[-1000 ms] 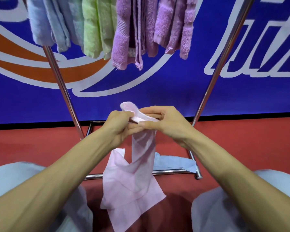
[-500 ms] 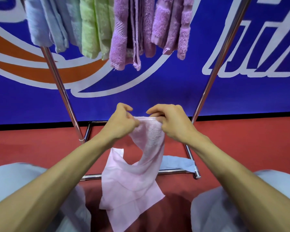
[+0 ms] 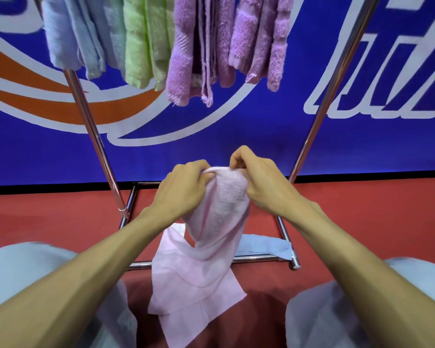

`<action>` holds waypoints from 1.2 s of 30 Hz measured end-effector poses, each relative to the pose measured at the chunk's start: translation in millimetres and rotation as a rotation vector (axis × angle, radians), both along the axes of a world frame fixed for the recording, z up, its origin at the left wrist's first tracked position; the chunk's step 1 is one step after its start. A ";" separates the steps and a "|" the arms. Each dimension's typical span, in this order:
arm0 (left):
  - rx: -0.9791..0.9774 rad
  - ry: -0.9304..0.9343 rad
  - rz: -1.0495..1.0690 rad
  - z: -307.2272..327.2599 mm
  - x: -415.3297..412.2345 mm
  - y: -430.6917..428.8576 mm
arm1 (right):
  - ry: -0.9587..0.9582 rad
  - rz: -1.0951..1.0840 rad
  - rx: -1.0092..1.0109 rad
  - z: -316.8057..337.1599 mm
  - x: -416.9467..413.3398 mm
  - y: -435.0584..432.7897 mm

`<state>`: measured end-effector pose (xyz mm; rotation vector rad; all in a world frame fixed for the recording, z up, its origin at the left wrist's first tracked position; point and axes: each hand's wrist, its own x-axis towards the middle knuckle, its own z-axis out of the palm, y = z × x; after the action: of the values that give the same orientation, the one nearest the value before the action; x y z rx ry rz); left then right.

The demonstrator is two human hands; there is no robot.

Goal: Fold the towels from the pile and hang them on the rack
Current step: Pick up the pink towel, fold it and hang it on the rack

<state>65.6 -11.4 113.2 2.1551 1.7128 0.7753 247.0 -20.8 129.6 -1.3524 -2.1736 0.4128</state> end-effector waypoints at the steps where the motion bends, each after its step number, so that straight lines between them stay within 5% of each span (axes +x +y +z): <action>1: 0.017 0.002 0.014 -0.1 1.0 -0.4 | -0.023 0.010 0.006 -1.5 -1.4 -0.4; 8: 0.073 0.013 0.034 1.1 4.6 1.4 | 0.009 0.030 -0.110 -9.8 -6.1 2.0; 13: 0.132 0.011 0.039 6.1 0.8 1.9 | -0.054 -0.191 0.061 -15.2 4.5 15.1; 19: 0.242 0.149 0.019 27.1 -11.7 2.4 | 0.093 -0.250 0.071 0.5 6.6 17.9; 36: 0.617 0.487 0.020 259.9 -40.9 -29.5 | 0.218 -0.237 0.428 235.9 -7.0 -13.4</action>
<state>24.6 -40.9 373.1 2.9434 1.8926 0.9349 240.1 -34.2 365.5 -1.2361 -1.7692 -0.0018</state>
